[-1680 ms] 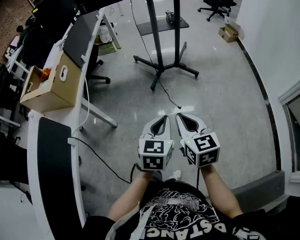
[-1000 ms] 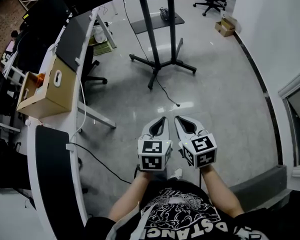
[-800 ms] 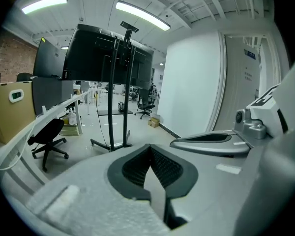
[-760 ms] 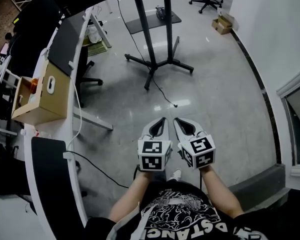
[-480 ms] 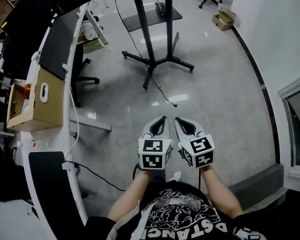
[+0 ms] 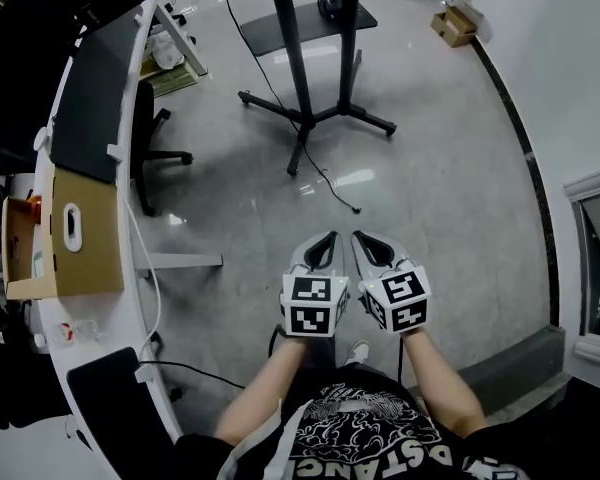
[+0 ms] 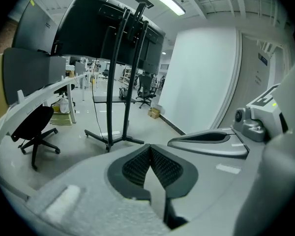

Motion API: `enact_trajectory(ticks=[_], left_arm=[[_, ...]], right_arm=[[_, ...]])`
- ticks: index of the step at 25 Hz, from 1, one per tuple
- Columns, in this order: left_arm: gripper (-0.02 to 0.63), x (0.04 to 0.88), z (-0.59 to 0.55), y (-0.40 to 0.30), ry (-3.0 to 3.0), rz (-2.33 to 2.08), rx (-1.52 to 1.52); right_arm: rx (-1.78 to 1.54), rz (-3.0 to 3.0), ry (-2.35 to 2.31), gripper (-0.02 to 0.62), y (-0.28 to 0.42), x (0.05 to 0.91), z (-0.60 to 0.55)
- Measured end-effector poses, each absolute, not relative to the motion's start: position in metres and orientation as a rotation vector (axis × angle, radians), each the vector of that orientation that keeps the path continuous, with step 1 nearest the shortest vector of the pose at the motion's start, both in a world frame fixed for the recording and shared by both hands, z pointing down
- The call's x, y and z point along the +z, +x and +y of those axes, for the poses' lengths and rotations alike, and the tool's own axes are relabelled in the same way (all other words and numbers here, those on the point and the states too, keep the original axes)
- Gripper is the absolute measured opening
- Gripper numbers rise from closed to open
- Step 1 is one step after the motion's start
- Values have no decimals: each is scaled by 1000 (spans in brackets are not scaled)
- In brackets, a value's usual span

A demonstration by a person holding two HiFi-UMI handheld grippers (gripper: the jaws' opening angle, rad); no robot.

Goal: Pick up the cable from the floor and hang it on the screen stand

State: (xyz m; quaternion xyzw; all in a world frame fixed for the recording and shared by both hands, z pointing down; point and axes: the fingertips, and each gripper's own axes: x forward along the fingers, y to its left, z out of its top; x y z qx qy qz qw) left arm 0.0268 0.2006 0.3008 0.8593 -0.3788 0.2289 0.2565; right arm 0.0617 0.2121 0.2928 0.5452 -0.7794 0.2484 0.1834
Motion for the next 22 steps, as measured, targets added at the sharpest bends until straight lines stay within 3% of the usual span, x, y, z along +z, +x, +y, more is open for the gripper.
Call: enact_trajectory(ticks=[22], left_arm=[[0, 406, 76, 12, 2149, -867, 571]], right_arm=[[767, -1941, 1375, 6, 53, 408, 118]])
